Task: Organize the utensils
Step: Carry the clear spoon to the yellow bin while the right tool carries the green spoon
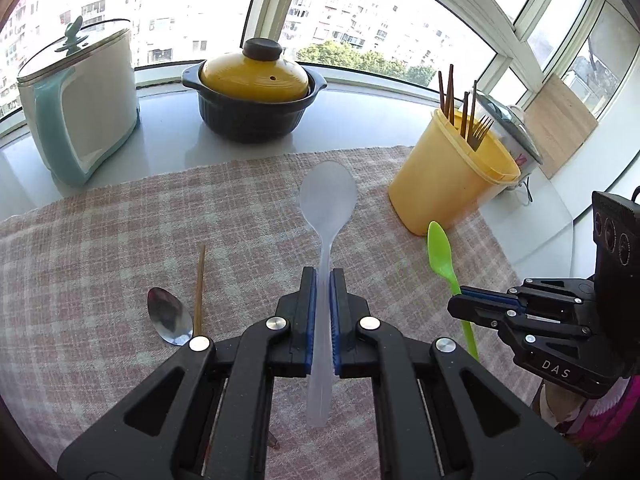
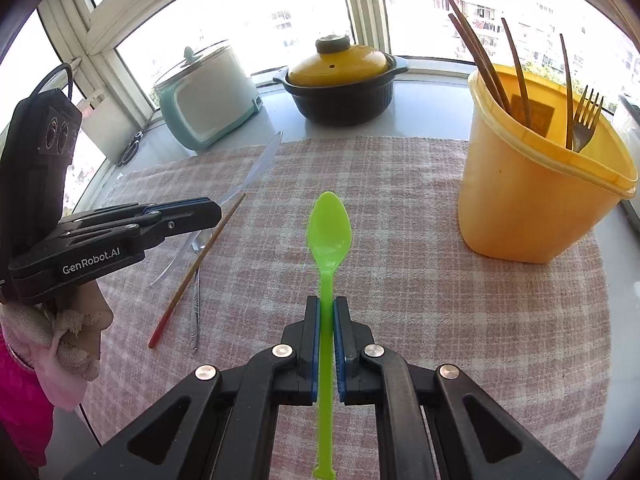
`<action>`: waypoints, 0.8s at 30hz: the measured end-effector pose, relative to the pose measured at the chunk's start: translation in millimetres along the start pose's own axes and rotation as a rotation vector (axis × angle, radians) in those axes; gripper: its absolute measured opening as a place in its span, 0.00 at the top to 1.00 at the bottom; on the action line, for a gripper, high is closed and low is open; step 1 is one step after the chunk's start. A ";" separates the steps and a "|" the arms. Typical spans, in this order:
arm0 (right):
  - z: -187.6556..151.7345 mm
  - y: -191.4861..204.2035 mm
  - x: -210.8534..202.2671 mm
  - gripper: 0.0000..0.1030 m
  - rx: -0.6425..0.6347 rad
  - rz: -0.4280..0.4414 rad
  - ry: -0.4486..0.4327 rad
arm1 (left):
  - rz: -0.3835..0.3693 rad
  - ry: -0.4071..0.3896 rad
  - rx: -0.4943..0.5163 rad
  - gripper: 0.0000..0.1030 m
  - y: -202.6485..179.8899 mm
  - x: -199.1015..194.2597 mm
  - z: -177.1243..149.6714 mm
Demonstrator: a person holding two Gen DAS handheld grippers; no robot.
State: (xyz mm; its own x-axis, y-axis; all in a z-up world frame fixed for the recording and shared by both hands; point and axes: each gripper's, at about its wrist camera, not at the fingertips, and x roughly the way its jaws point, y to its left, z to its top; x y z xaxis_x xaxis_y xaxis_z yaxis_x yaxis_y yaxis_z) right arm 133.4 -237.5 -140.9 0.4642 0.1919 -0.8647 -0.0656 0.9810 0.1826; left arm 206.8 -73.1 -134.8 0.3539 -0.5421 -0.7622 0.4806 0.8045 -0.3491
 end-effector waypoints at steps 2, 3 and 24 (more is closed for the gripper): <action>3.3 -5.2 -11.8 0.97 0.000 0.000 -0.028 | -0.007 -0.028 -0.006 0.96 -6.6 -8.2 3.7; 3.3 -7.3 -17.7 0.97 -0.002 -0.002 -0.042 | -0.010 -0.041 -0.009 0.96 -10.4 -11.9 5.1; 40.2 -95.1 -109.1 0.97 0.003 -0.014 -0.247 | -0.075 -0.220 -0.037 0.96 -107.6 -16.8 49.6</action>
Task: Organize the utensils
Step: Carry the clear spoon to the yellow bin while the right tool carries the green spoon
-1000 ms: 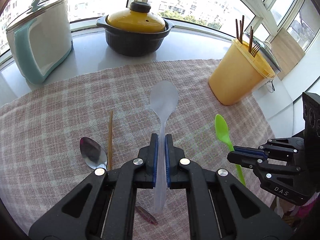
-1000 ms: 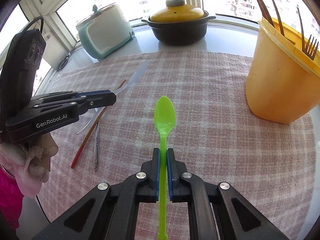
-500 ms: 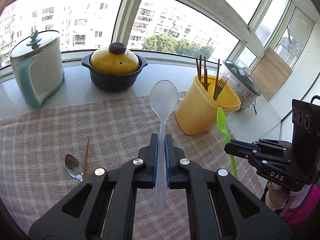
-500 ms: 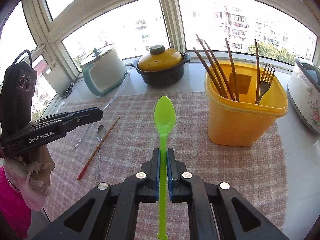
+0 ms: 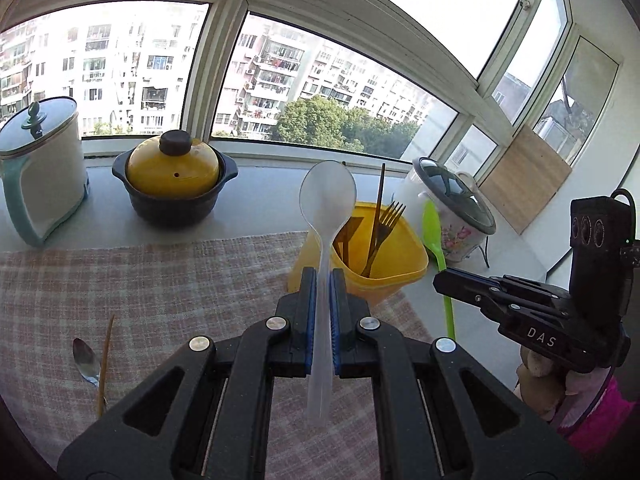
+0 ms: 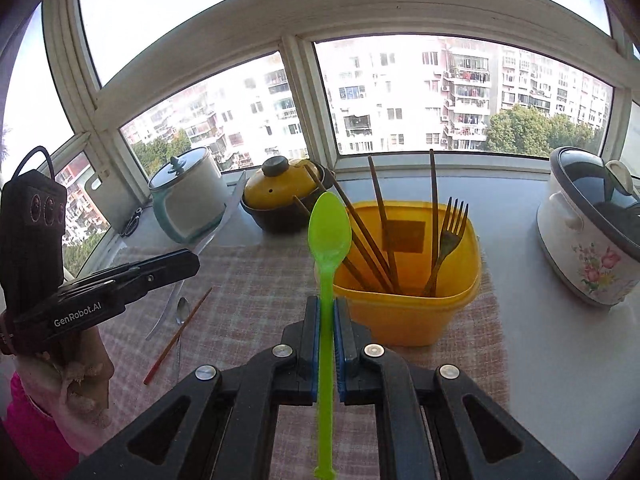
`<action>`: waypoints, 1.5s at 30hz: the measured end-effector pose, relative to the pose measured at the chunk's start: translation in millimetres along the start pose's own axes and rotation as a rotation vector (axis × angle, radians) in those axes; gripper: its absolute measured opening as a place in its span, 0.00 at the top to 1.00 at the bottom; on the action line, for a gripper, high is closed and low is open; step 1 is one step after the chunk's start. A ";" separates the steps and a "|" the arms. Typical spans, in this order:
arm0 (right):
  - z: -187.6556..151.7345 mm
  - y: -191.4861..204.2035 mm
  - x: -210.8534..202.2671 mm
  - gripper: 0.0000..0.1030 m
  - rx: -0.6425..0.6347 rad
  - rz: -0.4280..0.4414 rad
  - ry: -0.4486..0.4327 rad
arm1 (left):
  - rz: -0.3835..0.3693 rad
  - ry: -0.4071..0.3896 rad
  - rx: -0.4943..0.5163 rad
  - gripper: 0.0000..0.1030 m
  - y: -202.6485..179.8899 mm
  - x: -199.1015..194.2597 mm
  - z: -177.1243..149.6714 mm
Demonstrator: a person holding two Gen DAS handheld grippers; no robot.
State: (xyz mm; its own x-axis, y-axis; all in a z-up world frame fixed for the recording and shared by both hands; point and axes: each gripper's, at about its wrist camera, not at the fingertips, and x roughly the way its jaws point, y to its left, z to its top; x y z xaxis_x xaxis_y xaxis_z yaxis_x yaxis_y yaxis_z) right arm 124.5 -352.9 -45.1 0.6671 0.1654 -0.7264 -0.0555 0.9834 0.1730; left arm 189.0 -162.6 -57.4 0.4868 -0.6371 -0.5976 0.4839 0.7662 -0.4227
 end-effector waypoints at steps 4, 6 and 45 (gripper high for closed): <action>14.2 -15.7 -3.8 0.97 -0.006 0.003 -0.022 | -0.011 -0.020 -0.019 0.96 -12.8 12.0 9.0; 20.0 -21.3 -5.0 0.97 -0.011 0.007 -0.032 | -0.007 -0.030 -0.019 0.96 -19.5 18.5 13.0; 94.0 -98.9 59.6 0.97 0.023 -0.006 -0.135 | 0.085 -0.083 -0.107 0.96 -40.2 128.0 54.6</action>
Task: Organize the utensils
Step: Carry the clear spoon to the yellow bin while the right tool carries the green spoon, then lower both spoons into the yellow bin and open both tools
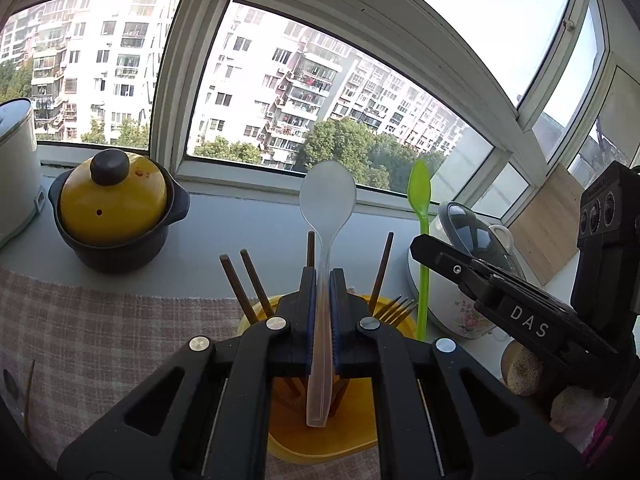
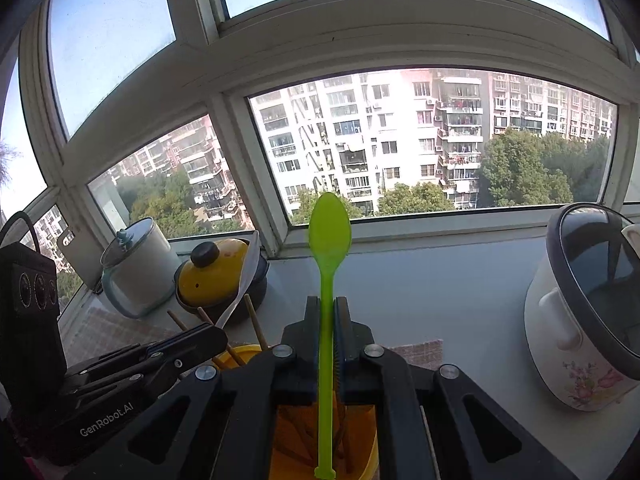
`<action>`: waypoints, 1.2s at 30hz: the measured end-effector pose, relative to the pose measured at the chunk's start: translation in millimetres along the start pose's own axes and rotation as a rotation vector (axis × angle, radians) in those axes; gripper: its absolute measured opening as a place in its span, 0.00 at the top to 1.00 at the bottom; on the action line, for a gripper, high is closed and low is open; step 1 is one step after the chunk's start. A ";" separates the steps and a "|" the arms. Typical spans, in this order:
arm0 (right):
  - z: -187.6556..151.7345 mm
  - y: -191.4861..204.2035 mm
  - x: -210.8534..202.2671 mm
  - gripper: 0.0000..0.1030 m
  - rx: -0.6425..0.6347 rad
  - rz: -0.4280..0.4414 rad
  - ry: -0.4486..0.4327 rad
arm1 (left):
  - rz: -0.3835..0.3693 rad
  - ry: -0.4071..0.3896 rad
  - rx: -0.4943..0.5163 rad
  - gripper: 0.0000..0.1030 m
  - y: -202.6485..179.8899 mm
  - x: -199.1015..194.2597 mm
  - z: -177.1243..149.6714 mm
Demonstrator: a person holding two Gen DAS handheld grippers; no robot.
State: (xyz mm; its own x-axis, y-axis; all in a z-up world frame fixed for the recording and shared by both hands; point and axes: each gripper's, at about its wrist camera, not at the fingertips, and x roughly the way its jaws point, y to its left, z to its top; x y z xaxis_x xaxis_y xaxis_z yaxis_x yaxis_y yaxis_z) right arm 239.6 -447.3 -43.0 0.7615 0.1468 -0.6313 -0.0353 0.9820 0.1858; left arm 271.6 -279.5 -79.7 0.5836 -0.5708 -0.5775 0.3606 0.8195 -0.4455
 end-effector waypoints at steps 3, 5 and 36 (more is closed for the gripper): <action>-1.8 -5.7 5.8 0.97 0.013 0.007 0.006 | 0.002 0.006 0.001 0.96 -0.8 6.5 -3.5; -3.5 -8.8 8.3 0.97 0.019 0.009 0.009 | 0.010 0.008 0.007 0.96 -1.3 9.5 -6.2; -20.3 -19.2 25.4 0.96 0.074 0.069 0.069 | 0.040 0.109 0.074 0.96 -5.4 23.1 -19.9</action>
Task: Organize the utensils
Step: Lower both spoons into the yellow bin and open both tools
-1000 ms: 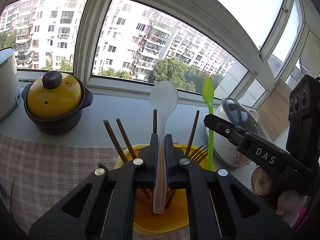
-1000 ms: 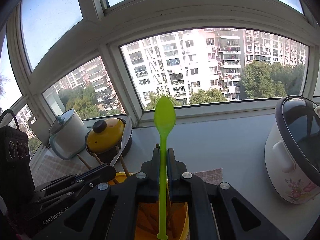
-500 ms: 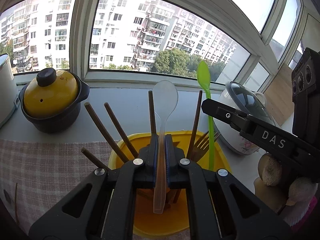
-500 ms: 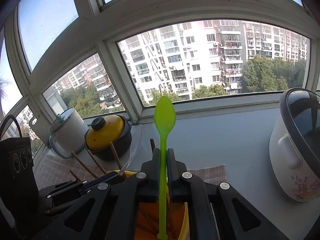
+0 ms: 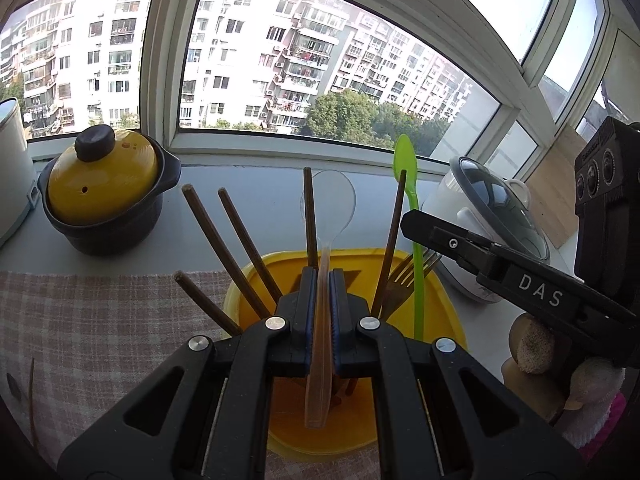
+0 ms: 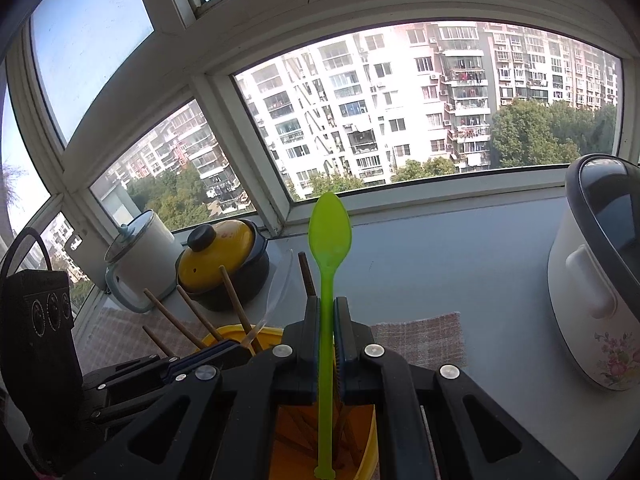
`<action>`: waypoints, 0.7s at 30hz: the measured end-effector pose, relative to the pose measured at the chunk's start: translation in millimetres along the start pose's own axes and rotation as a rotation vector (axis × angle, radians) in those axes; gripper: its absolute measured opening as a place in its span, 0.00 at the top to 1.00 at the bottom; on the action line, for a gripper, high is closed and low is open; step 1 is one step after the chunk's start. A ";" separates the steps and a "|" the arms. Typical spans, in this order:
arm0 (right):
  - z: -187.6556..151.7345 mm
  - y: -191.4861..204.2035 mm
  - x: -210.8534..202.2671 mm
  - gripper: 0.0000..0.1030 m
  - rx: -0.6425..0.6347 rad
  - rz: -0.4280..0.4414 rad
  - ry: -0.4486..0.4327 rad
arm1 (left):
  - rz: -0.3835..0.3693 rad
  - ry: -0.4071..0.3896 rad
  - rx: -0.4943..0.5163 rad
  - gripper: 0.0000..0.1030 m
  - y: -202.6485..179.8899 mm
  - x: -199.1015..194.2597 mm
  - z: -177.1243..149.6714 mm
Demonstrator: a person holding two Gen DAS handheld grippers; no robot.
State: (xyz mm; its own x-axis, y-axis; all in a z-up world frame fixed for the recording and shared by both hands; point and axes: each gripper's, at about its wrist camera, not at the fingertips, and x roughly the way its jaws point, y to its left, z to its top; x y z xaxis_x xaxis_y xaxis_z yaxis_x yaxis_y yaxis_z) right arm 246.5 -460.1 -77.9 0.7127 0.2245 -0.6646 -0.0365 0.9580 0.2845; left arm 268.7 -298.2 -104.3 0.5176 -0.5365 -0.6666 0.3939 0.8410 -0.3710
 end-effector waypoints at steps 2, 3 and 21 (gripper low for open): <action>-2.5 -0.2 -1.4 0.95 0.000 -0.002 0.002 | 0.003 0.000 0.003 0.96 -0.4 -3.3 -0.7; -3.5 -0.2 -2.6 0.92 0.001 -0.006 -0.001 | 0.004 -0.001 0.005 0.96 -0.7 -5.1 -1.2; -19.0 1.2 -33.9 0.71 0.015 -0.028 -0.014 | 0.027 -0.016 0.019 0.96 3.6 -40.6 -18.7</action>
State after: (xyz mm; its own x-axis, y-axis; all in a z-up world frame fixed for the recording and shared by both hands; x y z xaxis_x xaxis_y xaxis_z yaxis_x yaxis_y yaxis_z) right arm 208.9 -463.1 -68.2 0.7233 0.1947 -0.6625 -0.0060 0.9611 0.2760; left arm 234.8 -272.0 -90.7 0.5401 -0.5150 -0.6656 0.3943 0.8536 -0.3404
